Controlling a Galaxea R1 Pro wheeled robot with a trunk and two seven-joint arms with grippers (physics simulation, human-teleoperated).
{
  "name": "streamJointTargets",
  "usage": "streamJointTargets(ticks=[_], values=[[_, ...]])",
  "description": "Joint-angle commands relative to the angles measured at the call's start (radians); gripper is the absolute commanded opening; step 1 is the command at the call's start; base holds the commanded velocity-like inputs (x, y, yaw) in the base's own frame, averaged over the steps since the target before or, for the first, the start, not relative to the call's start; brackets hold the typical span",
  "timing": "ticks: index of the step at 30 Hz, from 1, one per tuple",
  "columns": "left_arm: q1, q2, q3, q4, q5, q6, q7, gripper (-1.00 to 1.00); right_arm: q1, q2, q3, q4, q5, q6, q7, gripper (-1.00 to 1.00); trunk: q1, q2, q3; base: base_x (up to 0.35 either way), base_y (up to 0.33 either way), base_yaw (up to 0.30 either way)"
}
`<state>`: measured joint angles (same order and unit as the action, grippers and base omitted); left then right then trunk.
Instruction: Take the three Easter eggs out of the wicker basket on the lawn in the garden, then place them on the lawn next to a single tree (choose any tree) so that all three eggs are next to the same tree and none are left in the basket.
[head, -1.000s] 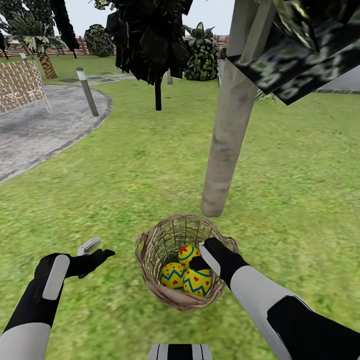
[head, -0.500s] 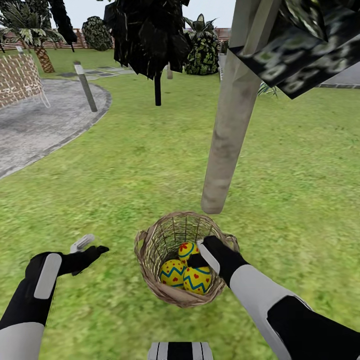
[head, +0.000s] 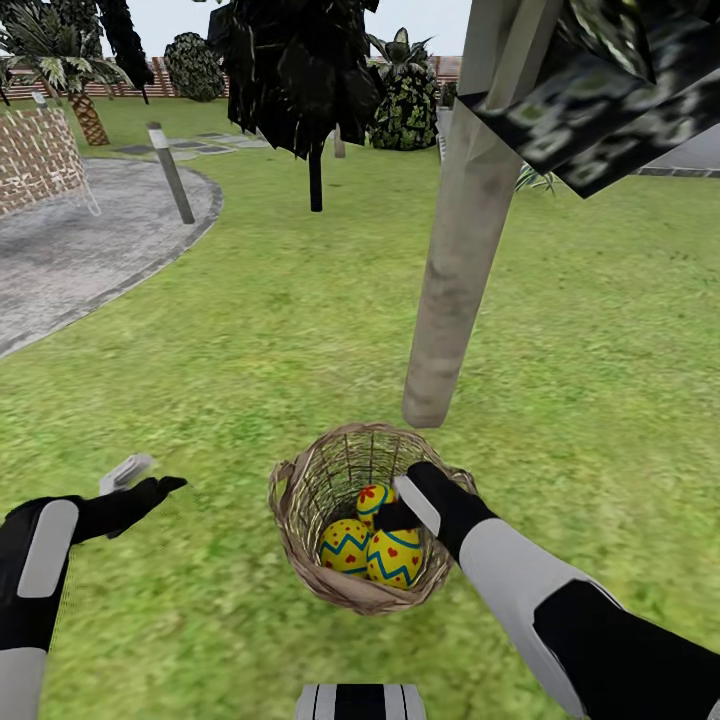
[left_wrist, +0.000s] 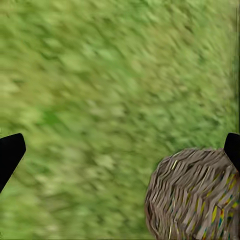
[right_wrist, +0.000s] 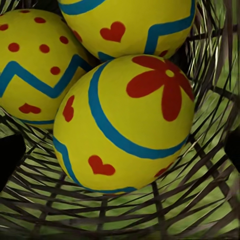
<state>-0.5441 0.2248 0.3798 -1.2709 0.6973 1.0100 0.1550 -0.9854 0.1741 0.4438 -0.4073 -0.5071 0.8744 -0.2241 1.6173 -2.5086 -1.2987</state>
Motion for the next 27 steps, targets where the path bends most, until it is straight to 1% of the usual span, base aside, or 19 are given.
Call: streamJointTargets(ticks=[1,3,4,8,9,13,17,19,22,25,27], values=[[0.0,0.004,0.001,-0.007,0.016,0.004,0.009,1.0,-0.002,-0.001,0.007,0.0,-0.016,0.008,-0.014,1.0,0.0,0.0,-0.001,0.0,0.0,0.0],[0.0,0.004,0.001,-0.018,0.028,0.004,0.009,1.0,-0.003,-0.001,0.007,0.003,-0.028,0.016,-0.023,1.0,0.0,0.0,-0.001,0.0,0.0,0.0],[0.0,0.004,0.001,-0.023,0.028,0.004,0.009,1.0,-0.006,-0.001,0.007,0.004,-0.033,0.017,-0.029,1.0,0.0,0.0,-0.001,0.0,0.0,0.0],[0.0,0.005,0.001,-0.026,0.028,0.004,0.009,1.0,-0.018,-0.001,0.006,0.013,-0.055,0.019,-0.05,1.0,0.002,-0.001,-0.016,0.0,0.0,0.0],[0.0,0.005,0.001,-0.025,0.028,0.004,0.009,1.0,-0.02,-0.001,0.006,0.014,-0.161,0.019,-0.051,1.0,0.002,-0.001,-0.016,0.0,0.0,0.0],[0.0,0.005,0.001,-0.025,0.028,0.004,0.009,1.0,-0.023,0.0,0.006,0.012,-0.164,0.02,-0.052,1.0,0.002,-0.001,-0.016,0.0,0.0,0.0],[0.0,0.005,0.001,-0.025,0.028,0.004,0.009,1.0,-0.024,0.0,0.007,0.009,-0.173,0.019,-0.051,1.0,0.003,-0.002,-0.032,0.0,0.0,0.0],[0.0,0.005,0.001,-0.025,0.028,0.004,0.009,1.0,-0.024,0.0,0.007,0.005,-0.173,0.018,-0.05,1.0,0.003,-0.002,-0.032,0.0,0.0,0.0],[0.0,0.005,0.001,-0.025,0.028,0.004,0.009,1.0,-0.024,0.0,0.007,0.002,-0.173,0.017,-0.048,1.0,0.005,-0.003,-0.043,0.0,0.0,0.0],[0.0,0.004,0.001,-0.025,0.028,0.004,0.009,1.0,-0.024,0.0,0.007,0.001,-0.173,0.016,-0.049,1.0,0.005,-0.003,-0.043,0.0,0.0,0.0],[0.0,0.004,0.001,-0.025,0.028,0.004,0.009,1.0,-0.024,0.0,0.007,0.001,-0.172,0.015,-0.05,1.0,0.006,-0.003,-0.051,0.0,0.0,0.0]])
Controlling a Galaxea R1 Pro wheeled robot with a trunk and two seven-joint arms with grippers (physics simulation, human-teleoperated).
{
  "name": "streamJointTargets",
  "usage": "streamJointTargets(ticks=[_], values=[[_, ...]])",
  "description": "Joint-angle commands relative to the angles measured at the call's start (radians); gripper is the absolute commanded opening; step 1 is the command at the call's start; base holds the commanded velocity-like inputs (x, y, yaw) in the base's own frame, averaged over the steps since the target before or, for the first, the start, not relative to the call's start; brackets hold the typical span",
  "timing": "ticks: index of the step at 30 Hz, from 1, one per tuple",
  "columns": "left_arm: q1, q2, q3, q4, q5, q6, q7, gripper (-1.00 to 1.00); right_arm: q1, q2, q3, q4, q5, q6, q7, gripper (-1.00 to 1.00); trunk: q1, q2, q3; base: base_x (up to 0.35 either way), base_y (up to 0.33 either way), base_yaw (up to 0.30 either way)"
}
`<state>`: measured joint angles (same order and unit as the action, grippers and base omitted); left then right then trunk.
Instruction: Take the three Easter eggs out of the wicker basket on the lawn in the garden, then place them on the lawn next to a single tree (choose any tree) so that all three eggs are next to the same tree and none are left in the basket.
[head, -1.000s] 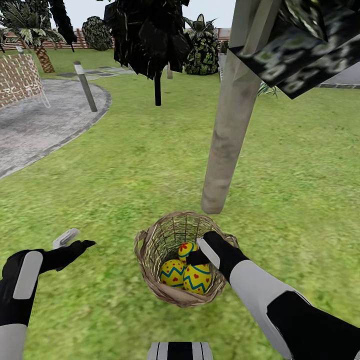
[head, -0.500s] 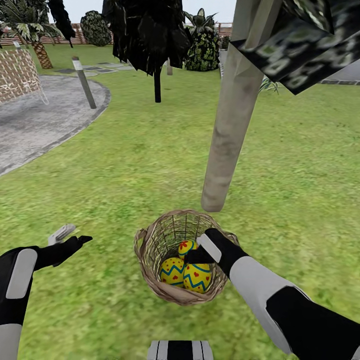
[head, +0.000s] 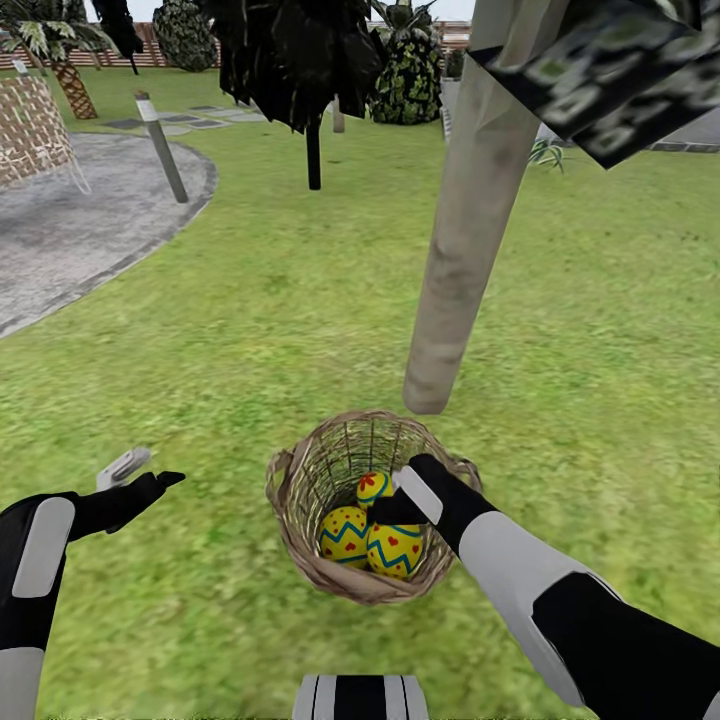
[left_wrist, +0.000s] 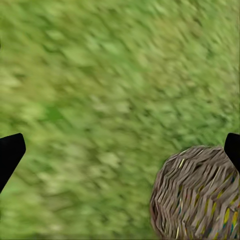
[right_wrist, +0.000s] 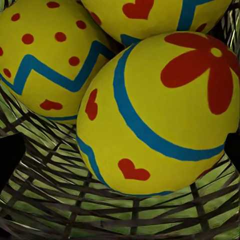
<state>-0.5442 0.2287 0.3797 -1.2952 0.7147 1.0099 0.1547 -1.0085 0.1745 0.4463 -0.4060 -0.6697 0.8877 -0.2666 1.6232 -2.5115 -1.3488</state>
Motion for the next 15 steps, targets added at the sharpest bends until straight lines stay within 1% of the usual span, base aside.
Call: streamJointTargets(ticks=[1,4,6,11,15], values=[[0.0,0.0,0.001,-0.001,0.011,0.004,0.01,1.0,-0.001,0.0,0.005,0.0,-0.009,0.001,-0.009,1.0,0.0,-0.001,-0.005,0.0,0.0,0.0],[0.0,0.0,0.001,-0.001,0.011,0.004,0.01,1.0,-0.001,0.0,0.005,0.0,-0.007,-0.001,-0.01,1.0,0.0,-0.001,-0.005,0.0,0.0,0.0],[0.0,0.0,0.001,-0.001,0.011,0.004,0.01,1.0,-0.001,0.0,0.005,-0.001,-0.005,-0.003,-0.012,1.0,0.001,-0.001,-0.012,0.0,0.0,0.0],[0.0,0.0,0.001,-0.001,0.011,0.004,0.01,1.0,-0.001,0.0,0.005,-0.001,-0.004,-0.007,-0.018,1.0,0.001,-0.001,-0.012,0.0,0.0,0.0],[0.0,0.0,0.001,-0.001,0.011,0.004,0.009,1.0,-0.001,0.0,0.005,-0.001,-0.003,-0.007,-0.019,1.0,0.003,-0.002,-0.028,0.0,0.0,0.0]])
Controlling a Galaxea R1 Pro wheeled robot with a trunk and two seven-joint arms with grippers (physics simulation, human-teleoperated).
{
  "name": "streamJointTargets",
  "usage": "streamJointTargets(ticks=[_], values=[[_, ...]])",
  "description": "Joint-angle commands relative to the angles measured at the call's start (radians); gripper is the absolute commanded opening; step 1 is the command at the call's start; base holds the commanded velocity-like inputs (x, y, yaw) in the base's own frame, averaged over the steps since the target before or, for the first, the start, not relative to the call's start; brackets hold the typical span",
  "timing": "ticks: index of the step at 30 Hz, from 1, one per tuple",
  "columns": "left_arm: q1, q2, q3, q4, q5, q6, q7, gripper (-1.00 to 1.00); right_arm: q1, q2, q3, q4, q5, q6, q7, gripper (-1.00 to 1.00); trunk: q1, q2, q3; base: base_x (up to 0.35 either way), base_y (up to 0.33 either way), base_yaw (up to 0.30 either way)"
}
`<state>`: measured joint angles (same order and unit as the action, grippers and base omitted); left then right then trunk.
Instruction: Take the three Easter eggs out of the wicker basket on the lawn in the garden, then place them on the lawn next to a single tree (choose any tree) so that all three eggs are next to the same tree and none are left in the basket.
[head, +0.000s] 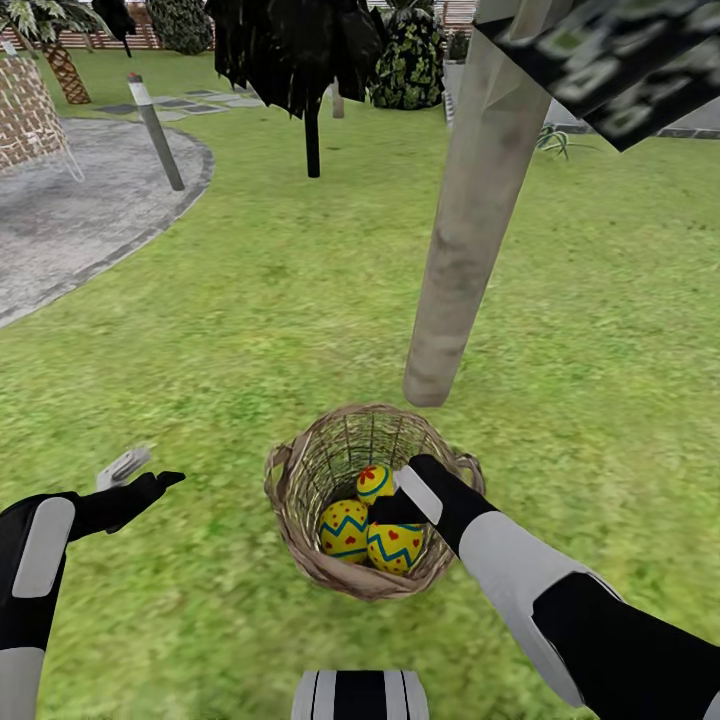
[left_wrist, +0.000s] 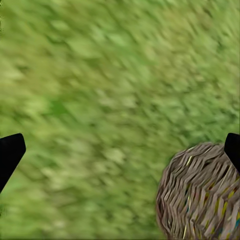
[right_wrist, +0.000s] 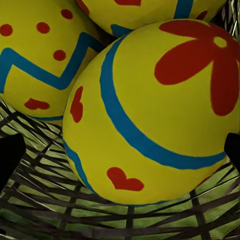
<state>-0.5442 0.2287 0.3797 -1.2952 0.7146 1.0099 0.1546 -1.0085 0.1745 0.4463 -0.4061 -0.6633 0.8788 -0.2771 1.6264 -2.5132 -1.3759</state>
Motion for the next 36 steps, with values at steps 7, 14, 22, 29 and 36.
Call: streamJointTargets(ticks=[7,14,22,29,36], values=[[0.0,0.0,0.001,-0.001,0.011,0.004,0.009,1.0,-0.001,0.0,0.005,0.001,-0.009,0.002,-0.01,1.0,0.001,-0.001,-0.009,0.0,0.0,0.0],[0.0,0.0,0.001,-0.001,0.011,0.004,0.009,1.0,-0.001,0.0,0.005,0.0,-0.009,0.002,-0.01,1.0,0.002,-0.002,-0.024,0.0,0.0,0.0],[0.0,0.0,0.001,-0.001,0.011,0.004,0.009,1.0,-0.001,0.0,0.005,-0.002,-0.01,0.002,-0.008,1.0,0.005,-0.003,-0.043,0.0,0.0,0.0],[0.0,0.0,0.001,-0.001,0.011,0.004,0.009,1.0,-0.001,0.0,0.005,-0.002,-0.01,0.002,-0.007,1.0,0.006,-0.004,-0.055,0.0,0.0,0.0],[0.0,0.001,0.001,-0.001,0.011,0.005,0.009,1.0,-0.001,0.0,0.005,-0.003,-0.012,0.002,-0.006,-1.0,0.008,-0.005,-0.074,0.0,0.0,0.0]])
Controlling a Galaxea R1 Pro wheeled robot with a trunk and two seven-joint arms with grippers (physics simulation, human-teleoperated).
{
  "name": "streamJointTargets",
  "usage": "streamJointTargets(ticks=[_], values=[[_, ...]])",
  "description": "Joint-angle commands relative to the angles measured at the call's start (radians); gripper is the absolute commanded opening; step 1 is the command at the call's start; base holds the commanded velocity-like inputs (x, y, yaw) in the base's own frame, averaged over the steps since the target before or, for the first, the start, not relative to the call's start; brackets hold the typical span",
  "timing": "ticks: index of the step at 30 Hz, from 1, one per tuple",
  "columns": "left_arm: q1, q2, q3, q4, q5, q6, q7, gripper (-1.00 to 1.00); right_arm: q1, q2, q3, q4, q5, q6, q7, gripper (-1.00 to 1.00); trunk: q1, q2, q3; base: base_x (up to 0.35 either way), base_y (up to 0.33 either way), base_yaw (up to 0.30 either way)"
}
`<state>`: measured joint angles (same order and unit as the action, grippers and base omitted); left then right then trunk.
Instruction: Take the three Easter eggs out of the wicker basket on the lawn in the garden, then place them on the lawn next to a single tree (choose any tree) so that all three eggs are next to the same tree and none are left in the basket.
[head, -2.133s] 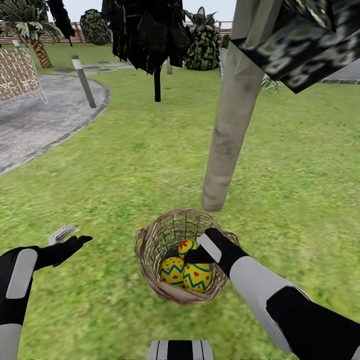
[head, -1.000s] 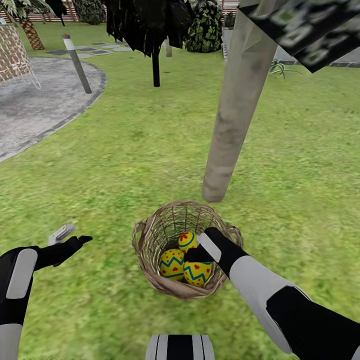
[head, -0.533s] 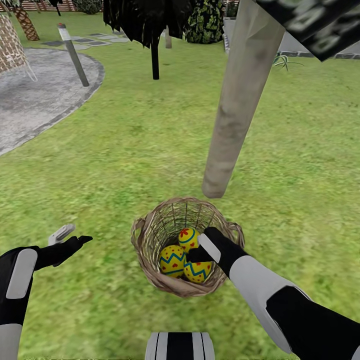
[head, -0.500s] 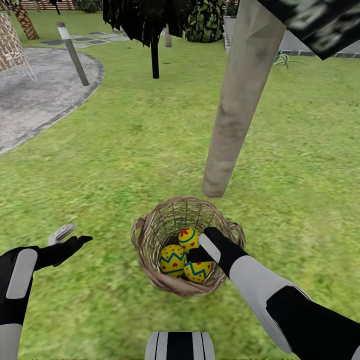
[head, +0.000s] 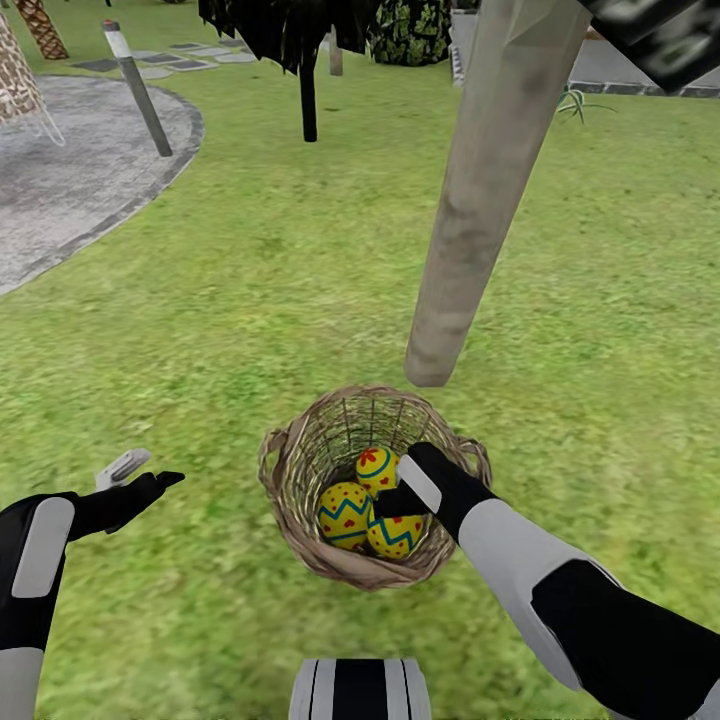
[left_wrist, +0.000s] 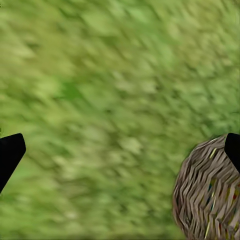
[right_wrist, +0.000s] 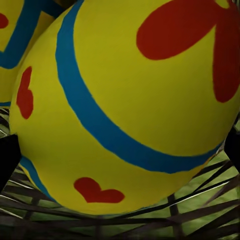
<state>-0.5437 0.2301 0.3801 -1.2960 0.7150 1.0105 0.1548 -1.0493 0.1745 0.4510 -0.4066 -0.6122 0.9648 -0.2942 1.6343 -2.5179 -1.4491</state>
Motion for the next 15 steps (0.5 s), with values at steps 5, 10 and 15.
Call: streamJointTargets(ticks=[5,10,15], values=[[-0.001,0.0,0.0,-0.002,0.012,0.005,0.009,1.0,0.04,0.0,0.0,-0.003,-0.063,-0.084,0.011,-1.0,0.0,0.0,-0.001,0.0,0.0,0.0],[-0.001,0.0,0.002,-0.003,0.012,0.006,0.009,1.0,0.04,0.0,0.0,-0.003,-0.063,-0.084,0.011,-1.0,0.0,0.0,-0.001,0.0,0.0,0.0],[-0.001,0.0,0.002,-0.008,0.012,0.007,0.009,1.0,0.04,0.0,0.0,-0.003,-0.063,-0.084,0.012,-1.0,0.0,0.0,0.003,0.0,0.0,0.0]])
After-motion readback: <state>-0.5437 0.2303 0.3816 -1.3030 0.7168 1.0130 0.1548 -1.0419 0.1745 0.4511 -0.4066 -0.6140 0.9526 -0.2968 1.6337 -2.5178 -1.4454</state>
